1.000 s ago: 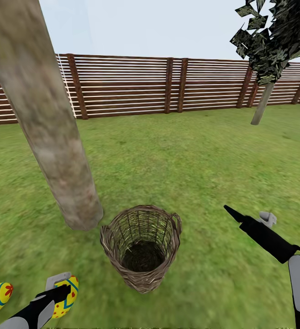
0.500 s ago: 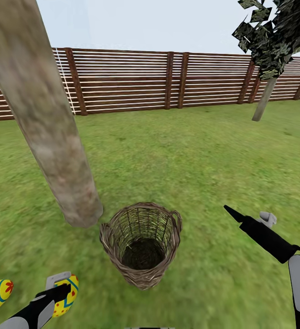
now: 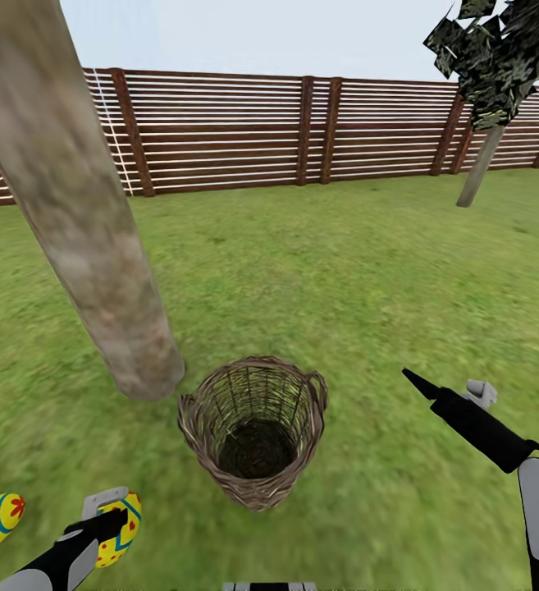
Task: Take the three Easter eggs out of the wicker basket on the lawn in the garden, then place them on the lawn next to a single tree (choose any tree) so that all three eggs are next to the same tree and none are left in the basket.
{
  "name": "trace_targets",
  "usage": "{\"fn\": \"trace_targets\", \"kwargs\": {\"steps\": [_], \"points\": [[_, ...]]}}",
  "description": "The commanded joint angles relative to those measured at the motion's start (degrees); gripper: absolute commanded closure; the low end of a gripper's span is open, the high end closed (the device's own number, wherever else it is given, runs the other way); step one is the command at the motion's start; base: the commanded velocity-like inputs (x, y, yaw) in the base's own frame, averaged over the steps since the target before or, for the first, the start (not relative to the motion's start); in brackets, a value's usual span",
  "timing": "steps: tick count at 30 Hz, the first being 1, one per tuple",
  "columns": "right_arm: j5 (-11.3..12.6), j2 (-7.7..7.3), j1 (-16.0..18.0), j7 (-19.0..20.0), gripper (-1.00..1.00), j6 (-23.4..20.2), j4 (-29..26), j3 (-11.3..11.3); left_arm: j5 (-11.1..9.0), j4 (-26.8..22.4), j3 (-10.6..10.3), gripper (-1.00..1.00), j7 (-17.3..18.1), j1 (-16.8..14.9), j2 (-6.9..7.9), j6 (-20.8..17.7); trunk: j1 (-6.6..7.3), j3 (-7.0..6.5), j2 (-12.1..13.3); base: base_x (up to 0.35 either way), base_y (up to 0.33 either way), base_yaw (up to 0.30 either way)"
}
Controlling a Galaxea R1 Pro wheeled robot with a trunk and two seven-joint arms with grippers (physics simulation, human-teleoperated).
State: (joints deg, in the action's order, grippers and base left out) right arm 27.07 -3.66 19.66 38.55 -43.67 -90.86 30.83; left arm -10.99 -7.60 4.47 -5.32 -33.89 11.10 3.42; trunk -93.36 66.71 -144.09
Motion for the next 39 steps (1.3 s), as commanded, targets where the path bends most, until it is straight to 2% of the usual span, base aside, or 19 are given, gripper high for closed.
{"fn": "trace_targets", "kwargs": {"steps": [1,3,7,10,15,25,36,39], "points": [[0.2,-0.01,0.1,0.1,-1.0,-0.4,0.0,0.1,-0.2,0.0,0.4,1.0,0.0,0.0,-0.01,0.2,-0.01,0.27,0.0,0.0,0.0,0.0],[0.2,-0.02,0.1,0.1,-1.0,-0.4,0.0,0.1,-0.2,0.0,0.4,1.0,0.0,0.0,0.01,0.2,-0.06,0.72,-0.1,0.0,0.0,0.0],[0.2,-0.03,0.1,0.1,-1.0,-0.4,0.0,0.1,-0.1,0.0,0.4,1.0,0.0,0.0,-0.02,0.2,-0.06,0.72,-0.1,0.0,0.0,0.0],[0.2,-0.03,0.1,0.1,-1.0,-0.4,0.0,0.1,0.1,0.0,0.1,1.0,0.0,0.0,-0.03,0.2,-0.14,1.38,-0.1,0.0,0.0,0.0],[0.2,-0.03,0.1,0.1,-1.0,-0.4,0.1,0.1,0.2,-0.1,0.0,1.0,0.0,0.0,-0.03,0.2,-0.14,1.38,-0.1,0.0,0.0,0.0],[0.2,0.04,0.1,0.2,-1.0,-0.4,0.1,0.0,0.3,-1.3,0.1,1.0,0.0,-0.1,-0.11,0.1,-0.35,3.15,-0.2,0.0,0.0,0.0],[0.1,0.02,0.0,0.2,-1.0,-0.4,0.1,0.0,-0.1,-1.9,0.6,1.0,0.0,-0.1,-0.03,0.2,-0.4,3.6,-0.2,0.0,0.0,0.0],[0.2,0.05,0.1,0.2,-1.0,-0.4,0.1,-0.1,-0.2,-1.9,0.6,1.0,0.0,-0.1,-0.03,0.2,-0.48,4.26,-0.3,0.0,0.0,0.0]]}}
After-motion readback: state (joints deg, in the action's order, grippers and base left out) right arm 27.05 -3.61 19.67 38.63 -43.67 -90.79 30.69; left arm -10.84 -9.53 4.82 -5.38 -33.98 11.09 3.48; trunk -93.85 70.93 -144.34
